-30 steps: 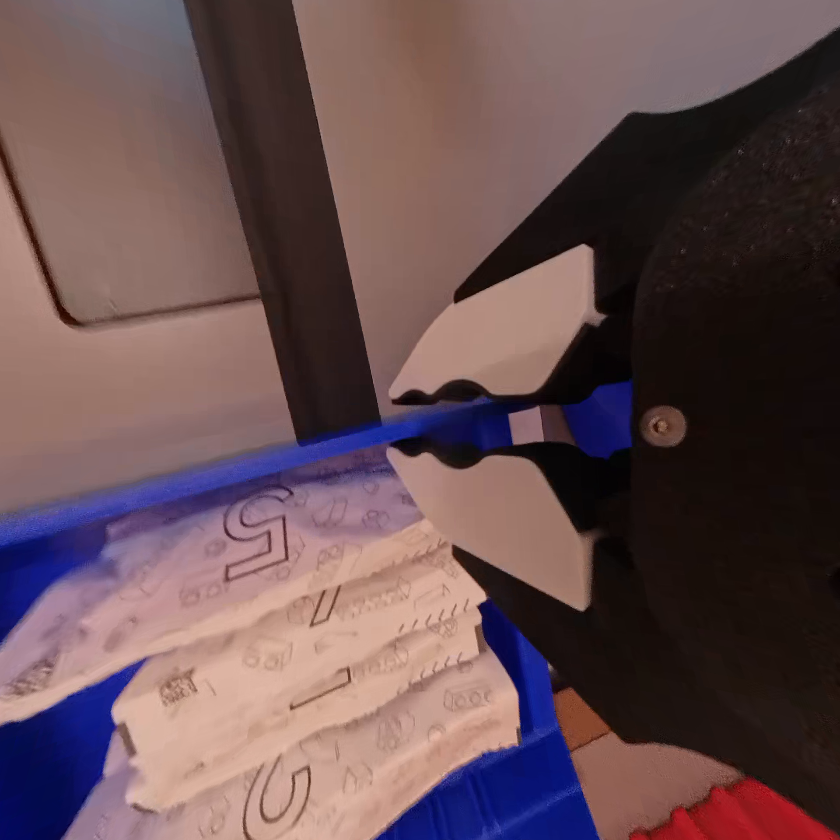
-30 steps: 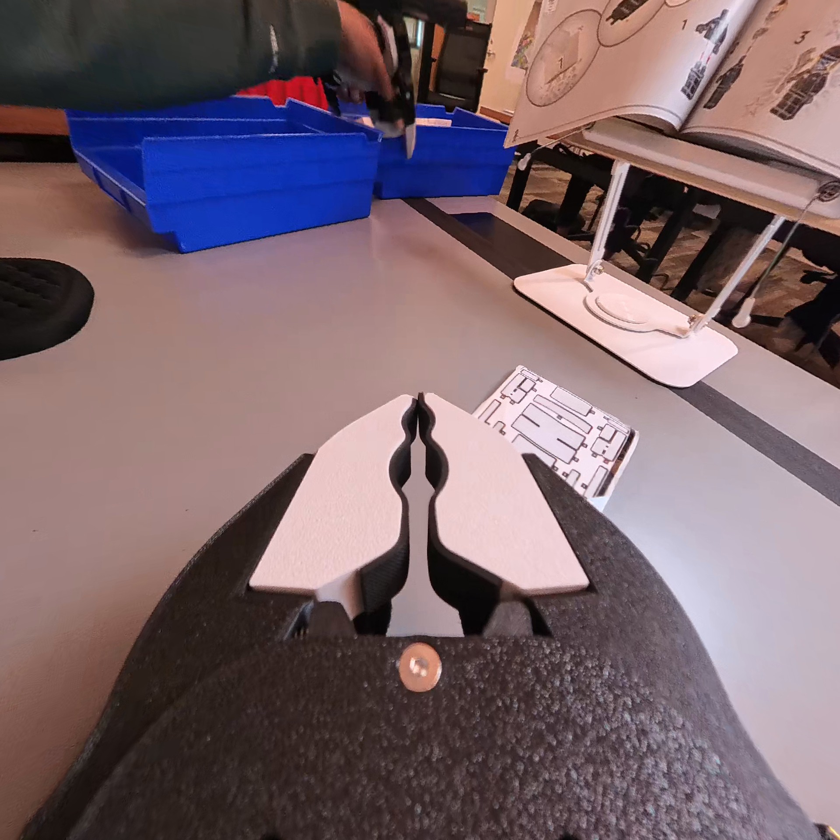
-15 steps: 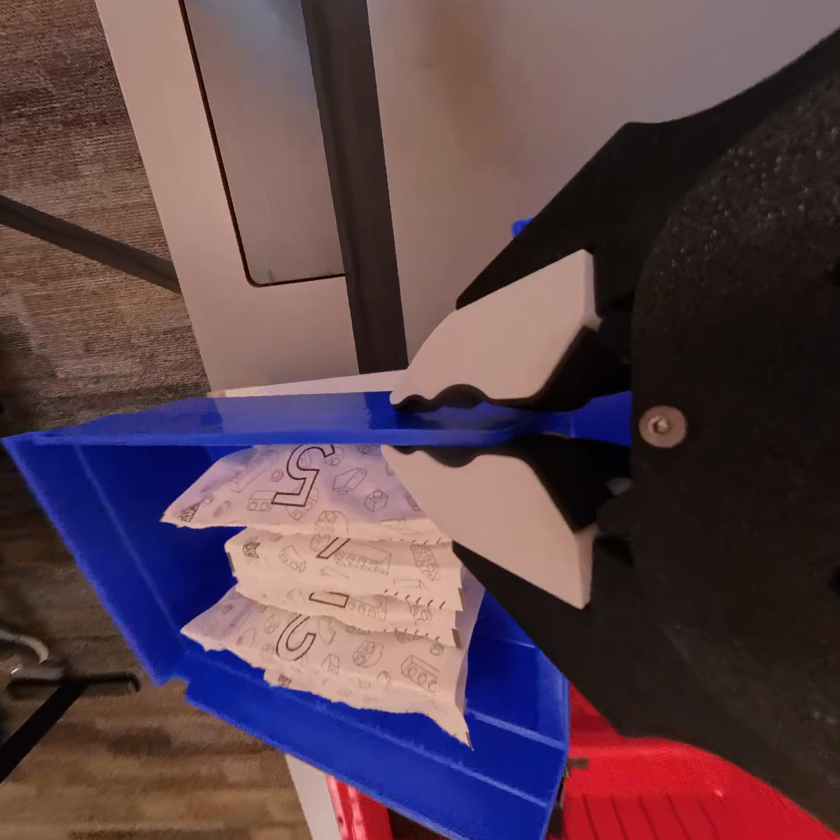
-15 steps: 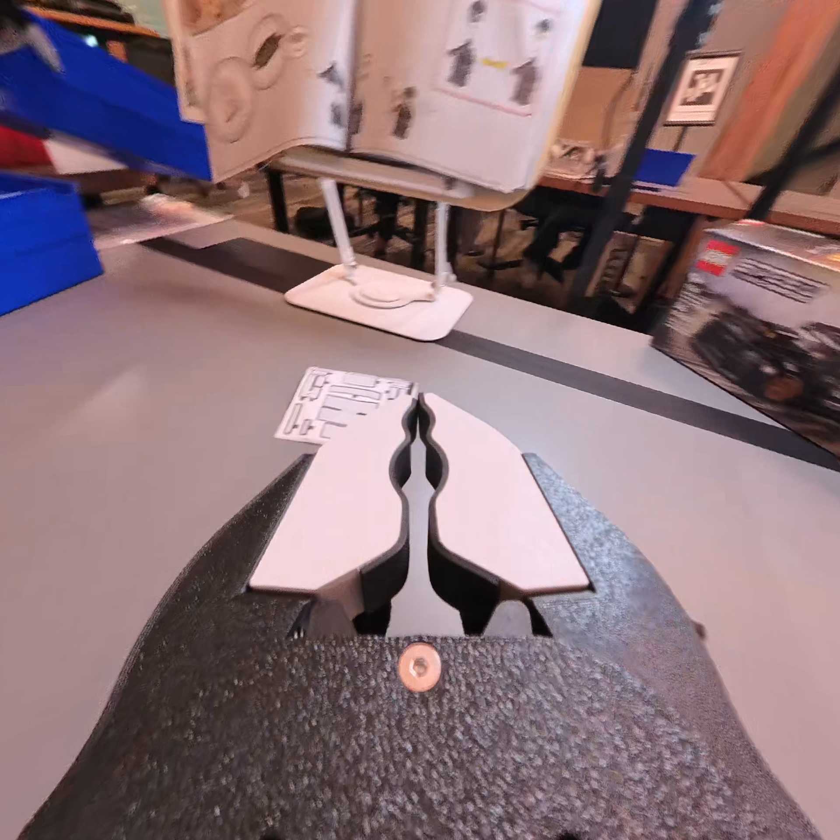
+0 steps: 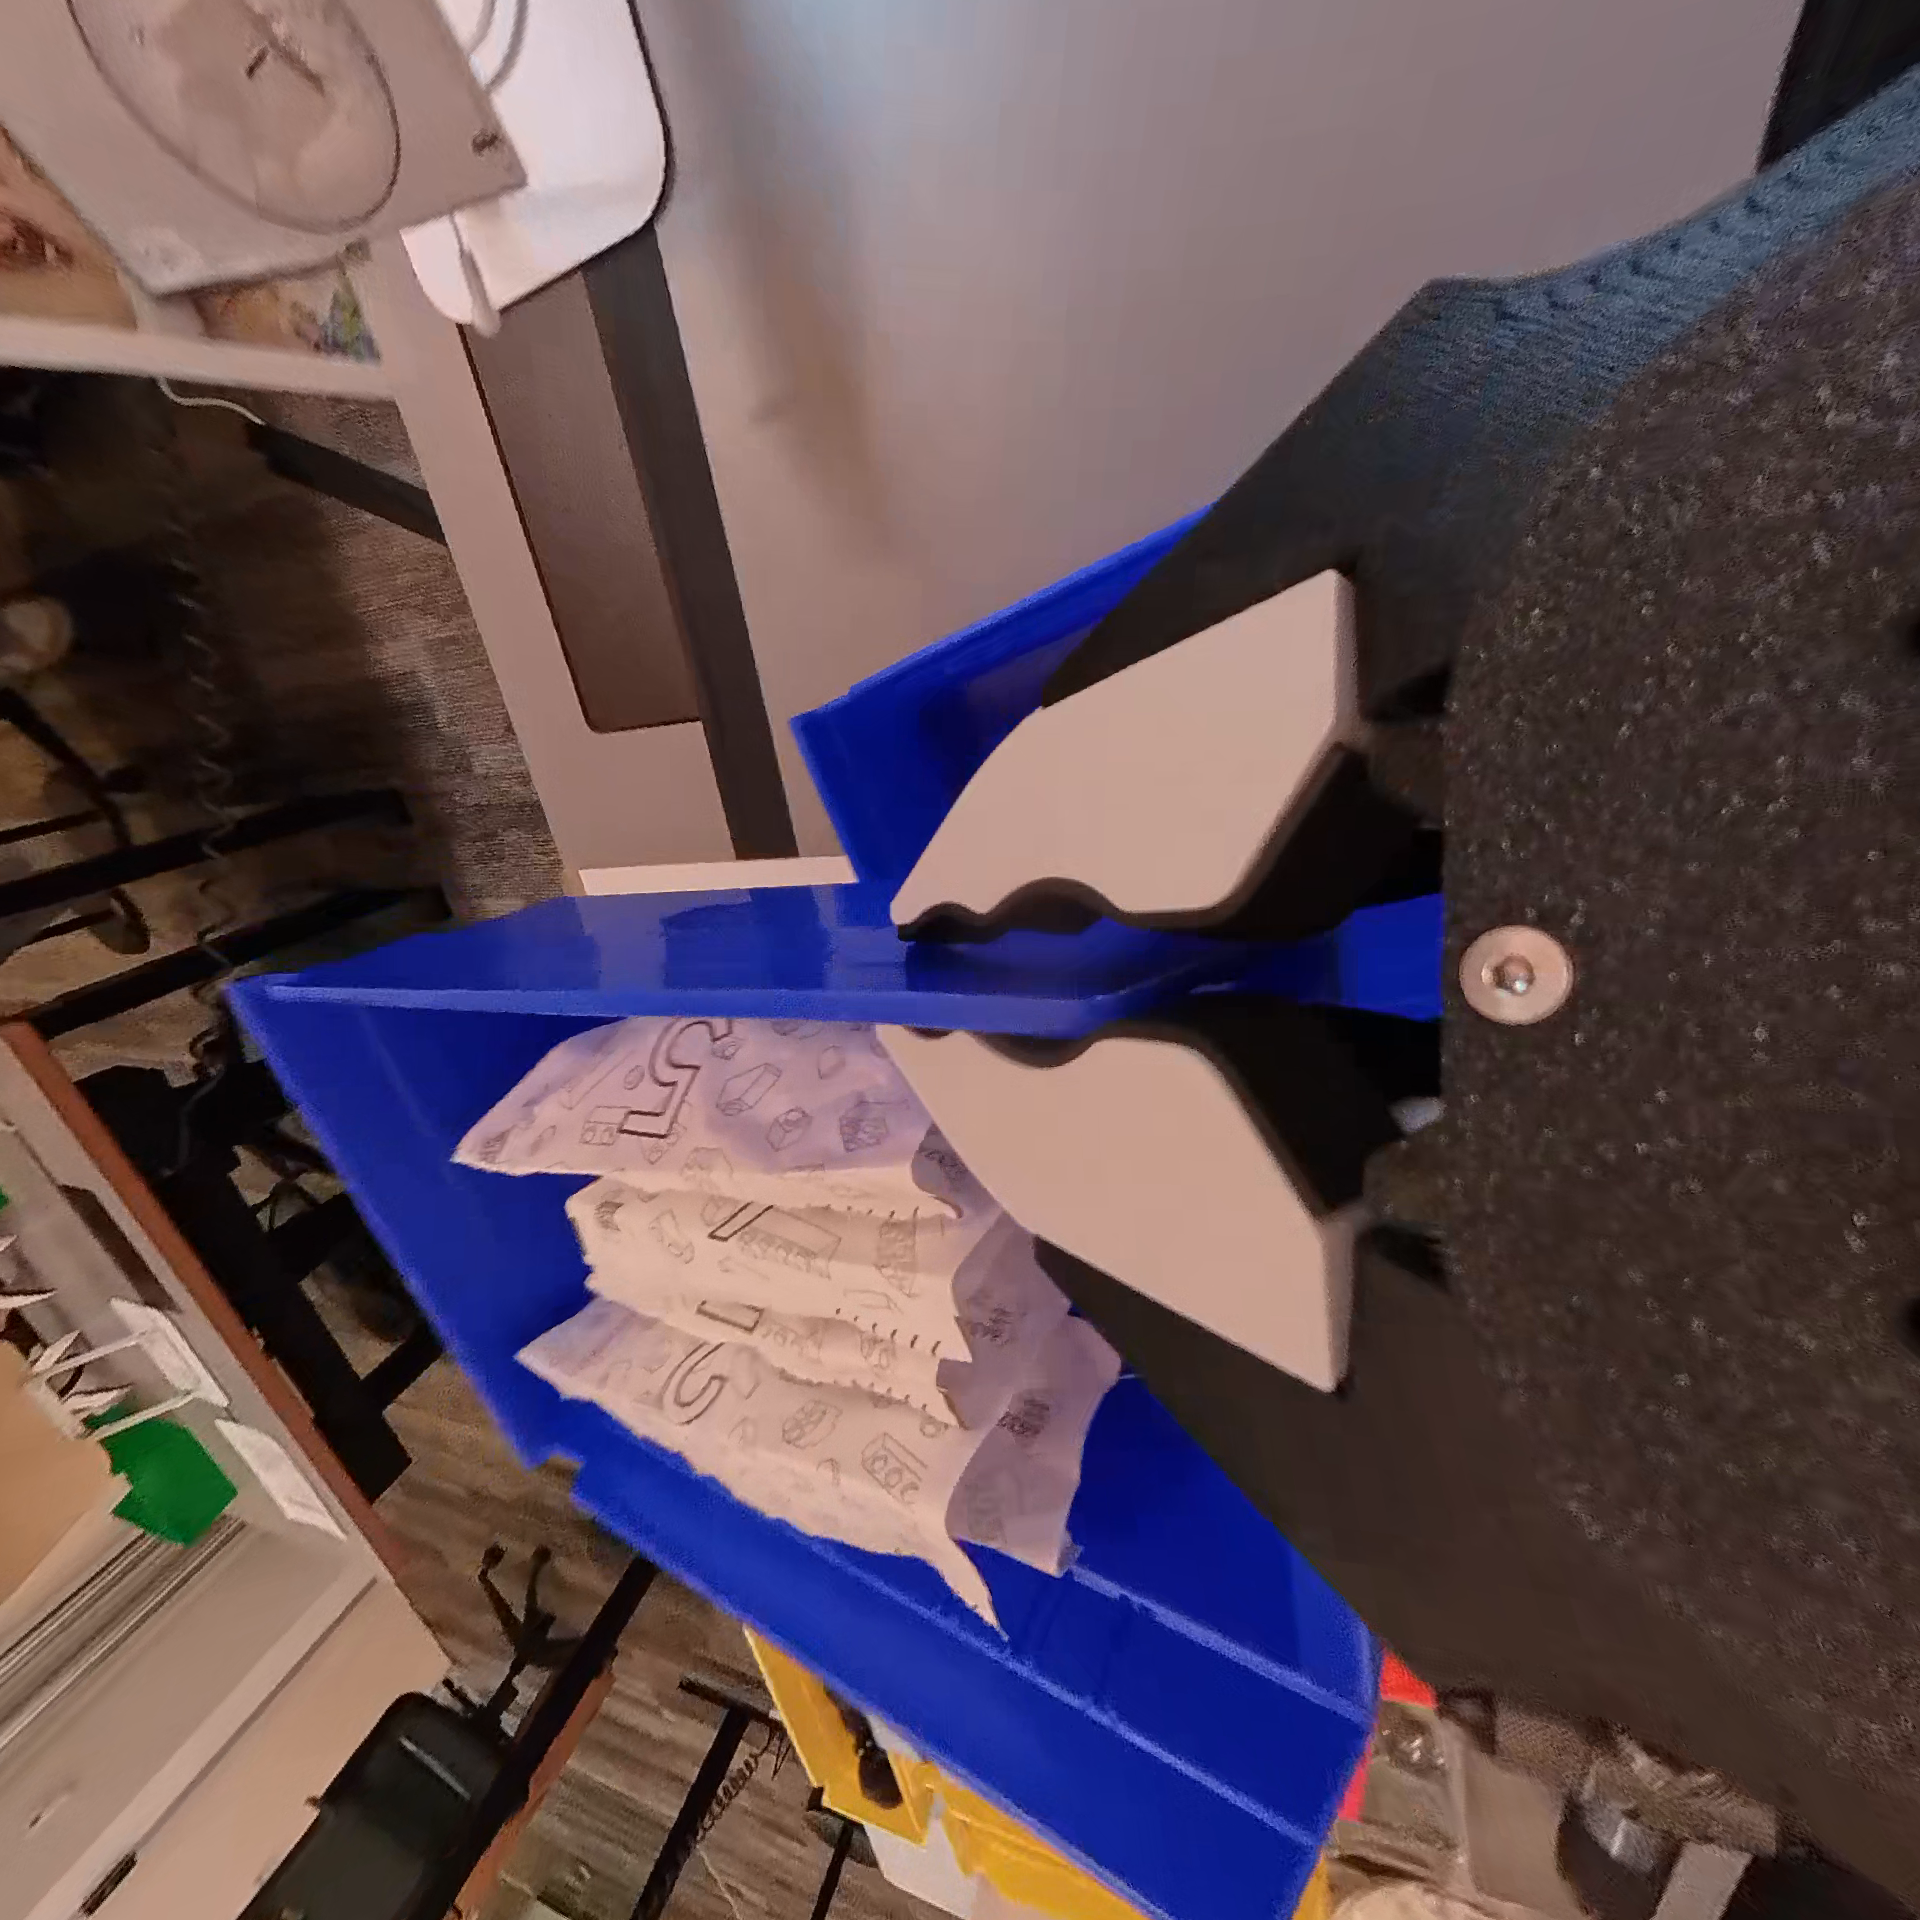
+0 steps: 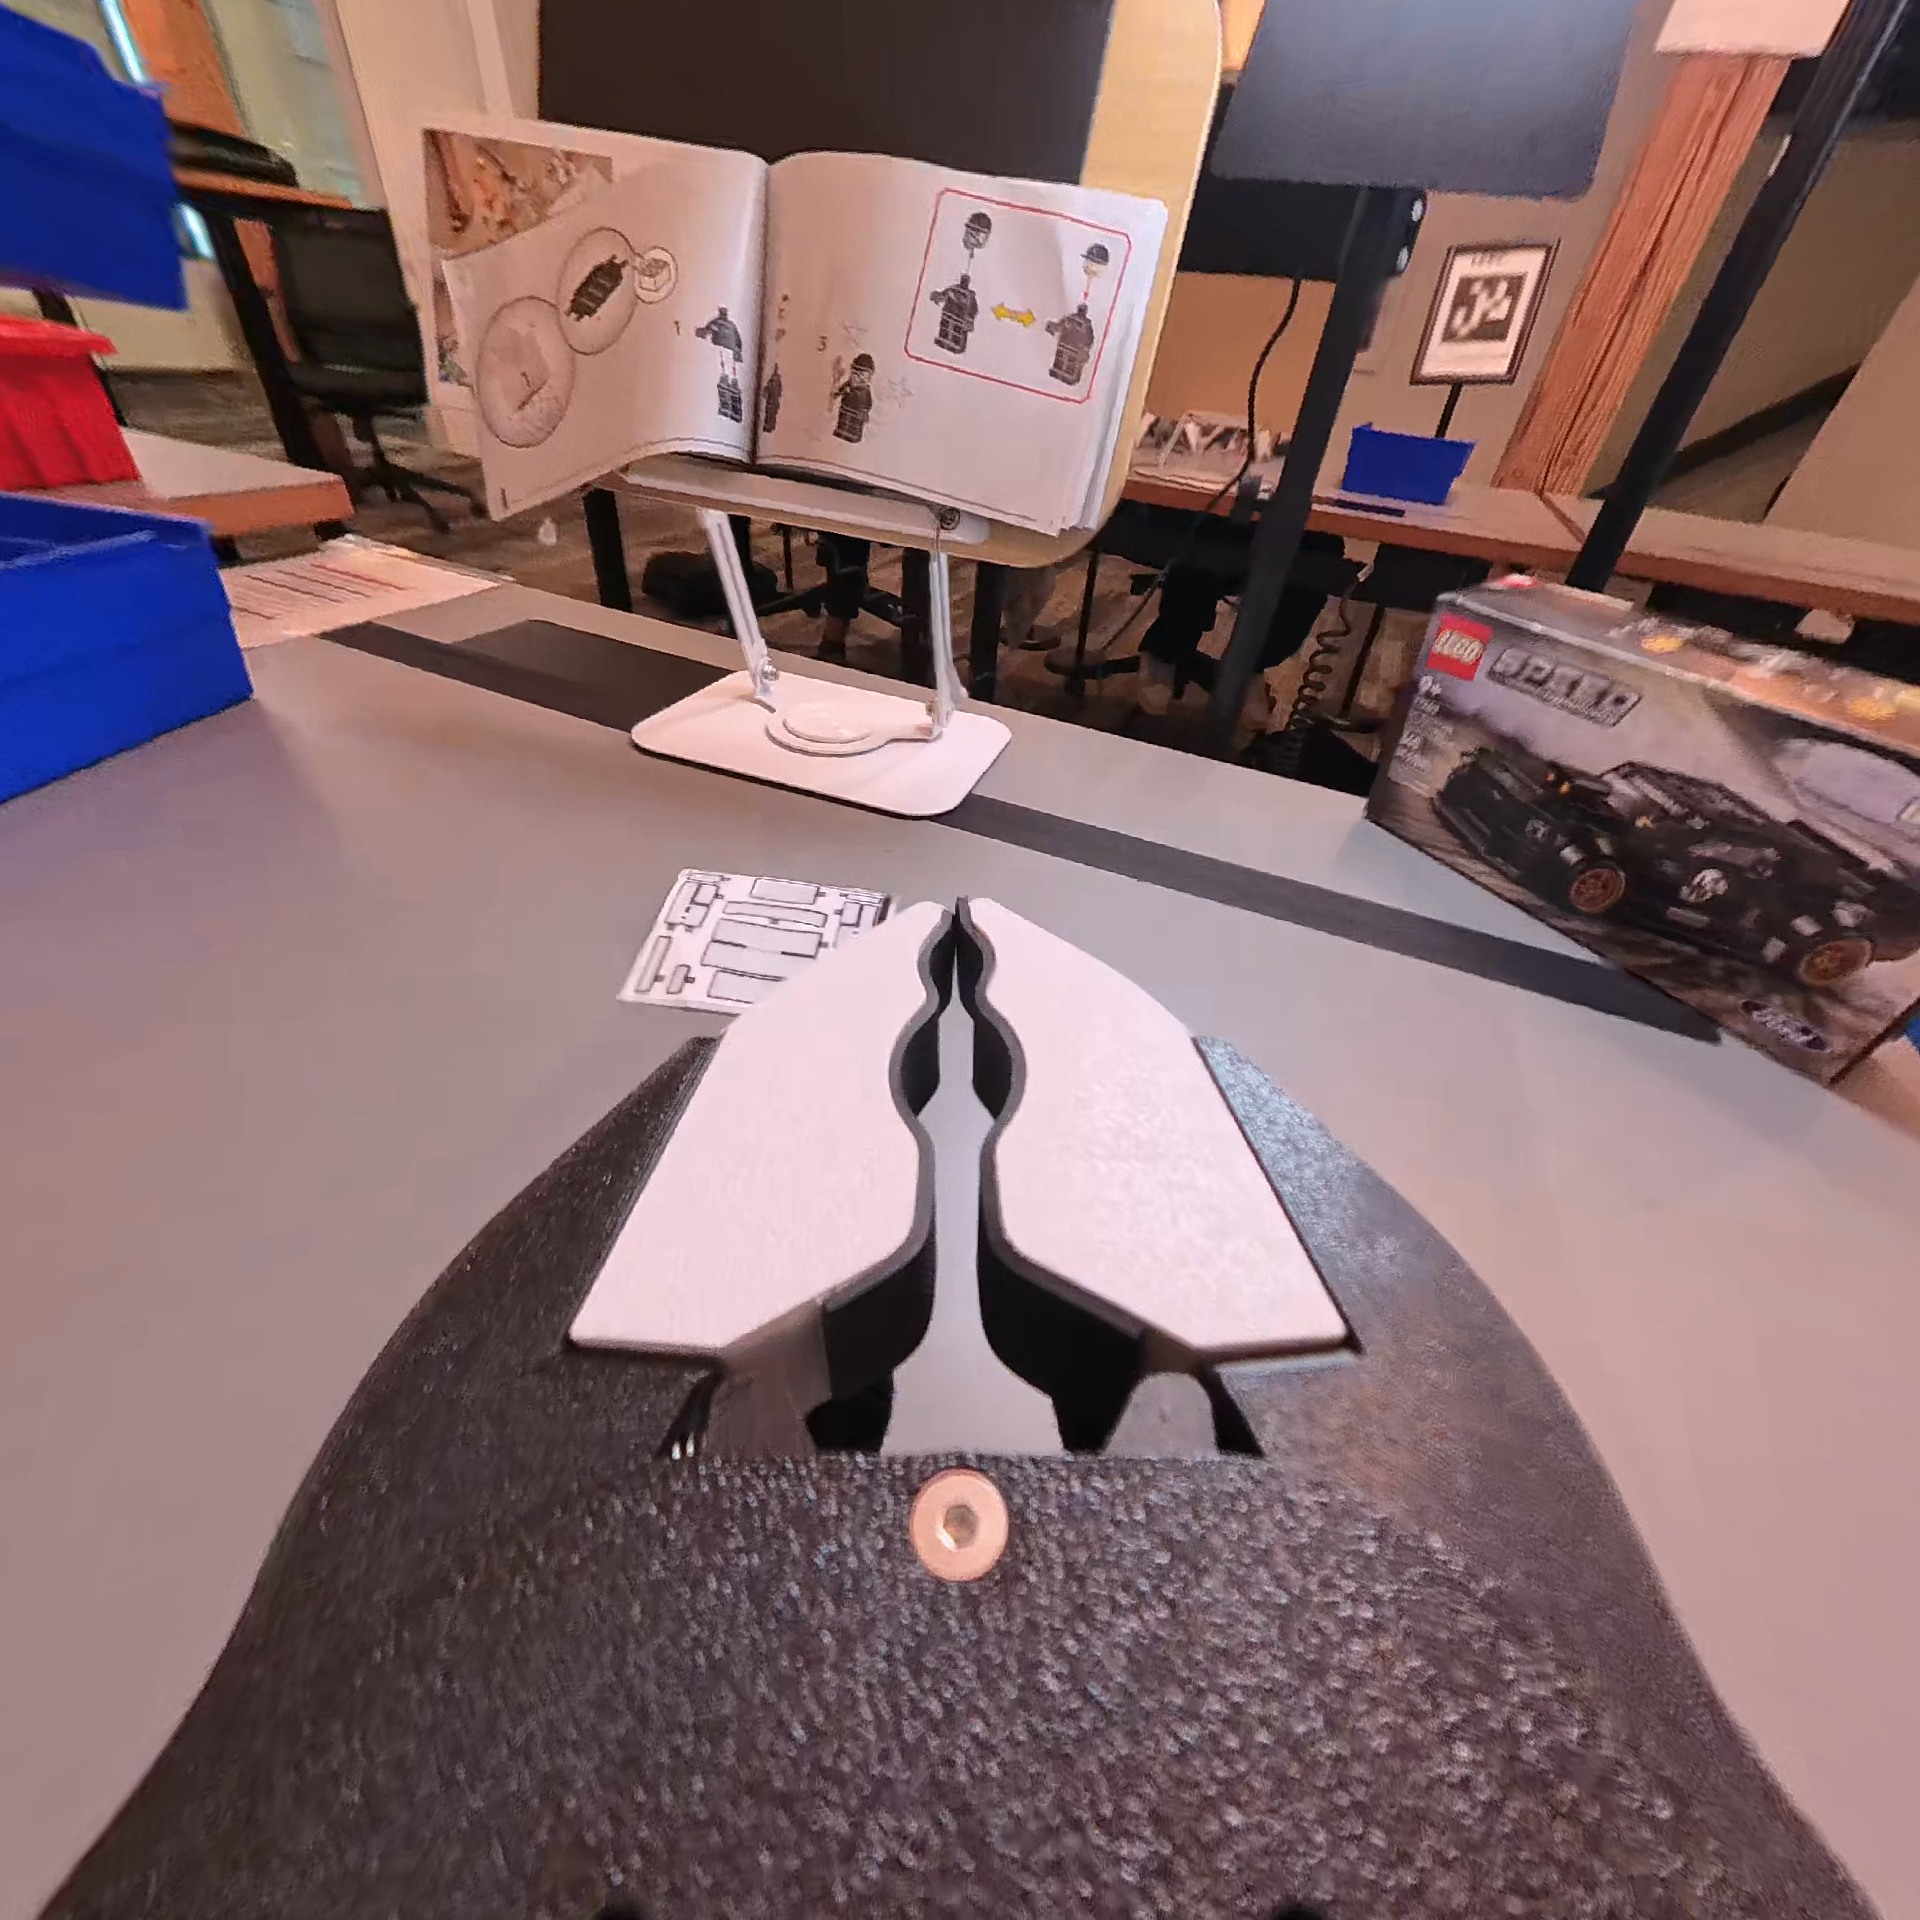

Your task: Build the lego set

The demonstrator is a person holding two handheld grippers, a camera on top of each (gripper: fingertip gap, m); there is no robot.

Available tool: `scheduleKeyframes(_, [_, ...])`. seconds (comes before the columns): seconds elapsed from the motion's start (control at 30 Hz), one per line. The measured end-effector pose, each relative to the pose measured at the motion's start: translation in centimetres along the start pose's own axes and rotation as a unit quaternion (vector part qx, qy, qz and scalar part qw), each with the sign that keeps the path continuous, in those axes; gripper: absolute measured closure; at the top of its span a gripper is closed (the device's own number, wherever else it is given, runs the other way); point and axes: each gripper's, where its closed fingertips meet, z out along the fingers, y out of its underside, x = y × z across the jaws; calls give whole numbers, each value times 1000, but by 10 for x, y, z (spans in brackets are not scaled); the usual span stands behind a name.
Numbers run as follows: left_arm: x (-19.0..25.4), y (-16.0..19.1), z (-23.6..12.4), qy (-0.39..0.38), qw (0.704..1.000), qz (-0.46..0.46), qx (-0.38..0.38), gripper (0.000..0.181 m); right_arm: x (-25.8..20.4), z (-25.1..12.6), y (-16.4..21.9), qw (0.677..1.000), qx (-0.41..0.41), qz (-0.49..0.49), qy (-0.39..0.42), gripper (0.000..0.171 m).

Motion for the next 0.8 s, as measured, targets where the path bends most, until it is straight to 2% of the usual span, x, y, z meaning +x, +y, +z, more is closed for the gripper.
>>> scheduleKeyframes(0.13, [32, 40, -39, -10, 1000, -21, 9, 173, -10, -5, -5, 999, 5, -34, -3, 171])
scheduleKeyframes(0.33, [80, 96, -56, -31, 998, -49, 18, 173, -12, -4, 4, 1000, -6, -24, -17, 171])
scheduleKeyframes(0.43, [101, 112, -50, -38, 998, -49, 13, 174, -11, -4, 5, 1000, -6, -18, -19, 171])
scheduleKeyframes(0.53, [117, 127, -30, -30, 998, -48, 5, 174, -11, -4, 5, 1000, -6, -19, -18, 171])
scheduleKeyframes(0.63, [121, 131, -14, -30, 998, -53, 19, 174, -11, -4, 7, 1000, -7, -19, -16, 171])
scheduleKeyframes(0.7, [123, 127, -5, -23, 996, -64, 56, 175, -11, -3, 10, 1000, -13, -17, -17, 171])
scheduleKeyframes(0.77, [133, 128, 6, 29, 993, -83, 83, 171, -12, -2, 11, 1000, -15, -18, -18, 171])
scheduleKeyframes(0.8, [143, 131, 10, 75, 989, -93, 88, 161, -12, -2, 11, 1000, -14, -18, -18, 171])
